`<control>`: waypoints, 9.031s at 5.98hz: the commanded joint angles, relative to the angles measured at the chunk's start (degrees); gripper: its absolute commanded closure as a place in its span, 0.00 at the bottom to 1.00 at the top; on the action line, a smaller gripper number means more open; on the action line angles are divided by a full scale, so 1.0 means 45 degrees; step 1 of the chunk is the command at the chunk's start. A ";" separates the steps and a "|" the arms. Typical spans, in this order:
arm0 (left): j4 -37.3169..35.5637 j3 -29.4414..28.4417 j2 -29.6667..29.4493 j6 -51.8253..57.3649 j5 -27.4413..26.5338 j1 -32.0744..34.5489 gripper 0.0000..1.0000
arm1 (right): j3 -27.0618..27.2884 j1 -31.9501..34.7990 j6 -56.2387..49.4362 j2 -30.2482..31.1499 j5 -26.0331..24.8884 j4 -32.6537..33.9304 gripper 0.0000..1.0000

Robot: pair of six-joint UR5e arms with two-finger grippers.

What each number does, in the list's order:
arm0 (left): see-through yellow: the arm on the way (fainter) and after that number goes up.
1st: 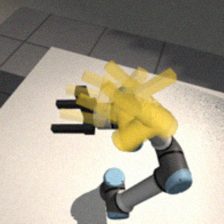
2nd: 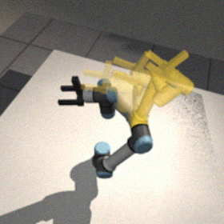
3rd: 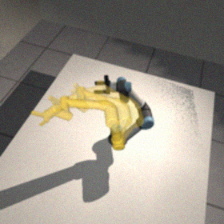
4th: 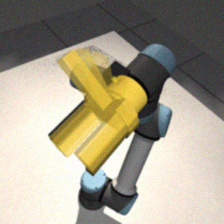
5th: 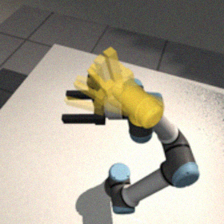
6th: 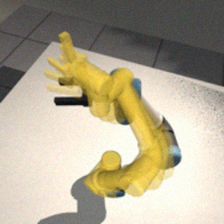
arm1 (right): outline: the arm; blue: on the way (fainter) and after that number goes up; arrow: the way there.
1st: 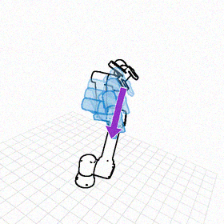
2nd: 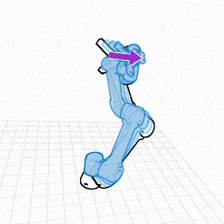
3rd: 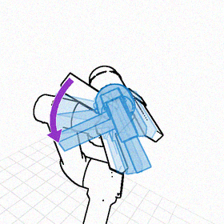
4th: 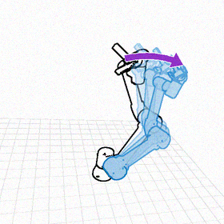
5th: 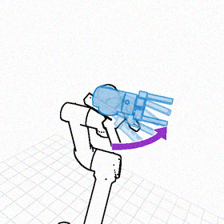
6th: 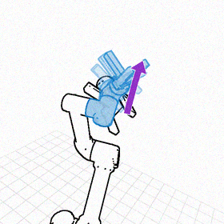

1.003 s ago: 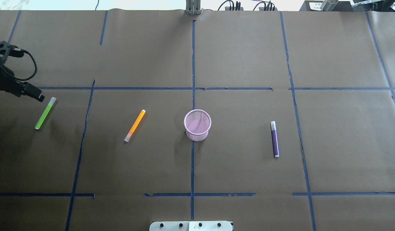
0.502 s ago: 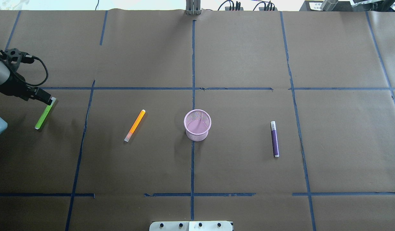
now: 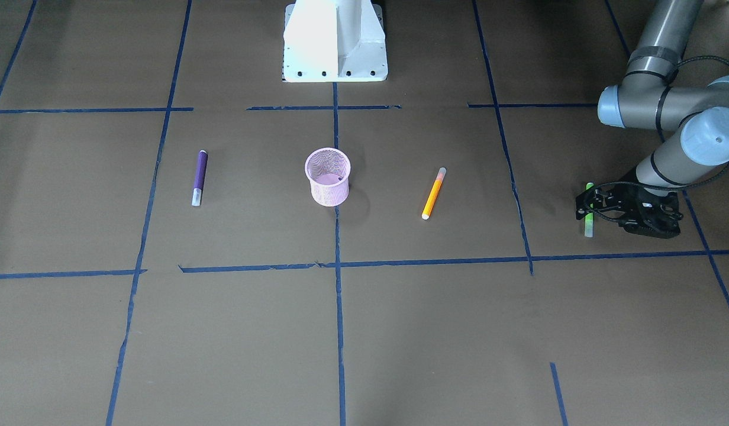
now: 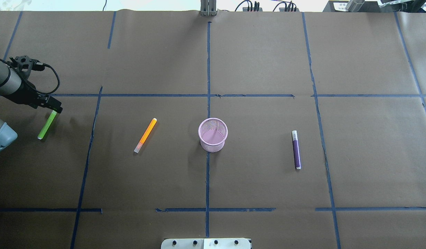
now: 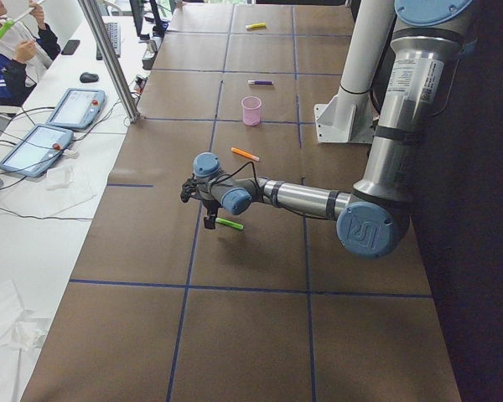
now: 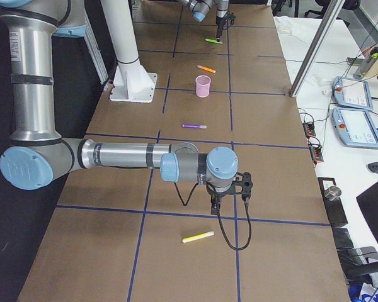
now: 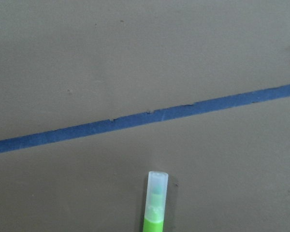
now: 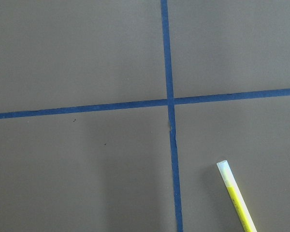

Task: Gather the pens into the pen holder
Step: 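Lower the left gripper onto the green marker and close it, then lift the green marker upright with the left gripper, then carry the green marker over the lavender pen cup with the left gripper, then lower the green marker into the cup and open the left gripper, then withdraw the left gripper away from the cup toward the robot's side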

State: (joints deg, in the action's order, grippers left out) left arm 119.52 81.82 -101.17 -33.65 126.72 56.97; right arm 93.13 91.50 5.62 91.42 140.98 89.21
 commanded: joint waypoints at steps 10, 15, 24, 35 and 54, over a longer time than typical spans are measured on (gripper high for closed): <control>-0.0094 -0.0156 -0.0057 0.0036 -0.0075 -0.0356 0.76 | -0.0052 0.0017 0.0040 -0.0022 -0.0001 0.0019 0.00; -0.0775 0.2623 -0.0134 0.0016 -0.0267 -0.0083 1.00 | -0.0032 0.0017 0.0020 -0.0021 0.0038 0.0019 0.00; 0.8940 0.5429 -0.1737 -0.3887 -0.8207 -0.5233 1.00 | 0.0144 0.0017 -0.0078 -0.0061 0.0253 0.0019 0.00; 1.1813 -0.0074 -0.5505 -0.1683 -1.2380 -0.7583 1.00 | 0.0085 0.0017 -0.0078 0.0056 0.0624 0.0039 0.00; 0.8804 0.2588 -0.4010 -0.4644 -0.8954 -0.5033 0.00 | -0.0130 -0.0002 -0.0292 0.0134 0.0253 -0.1209 0.00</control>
State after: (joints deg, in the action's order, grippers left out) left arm 164.00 89.58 -121.69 -51.08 81.20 30.09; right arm 92.71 91.52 4.44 91.90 142.32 85.03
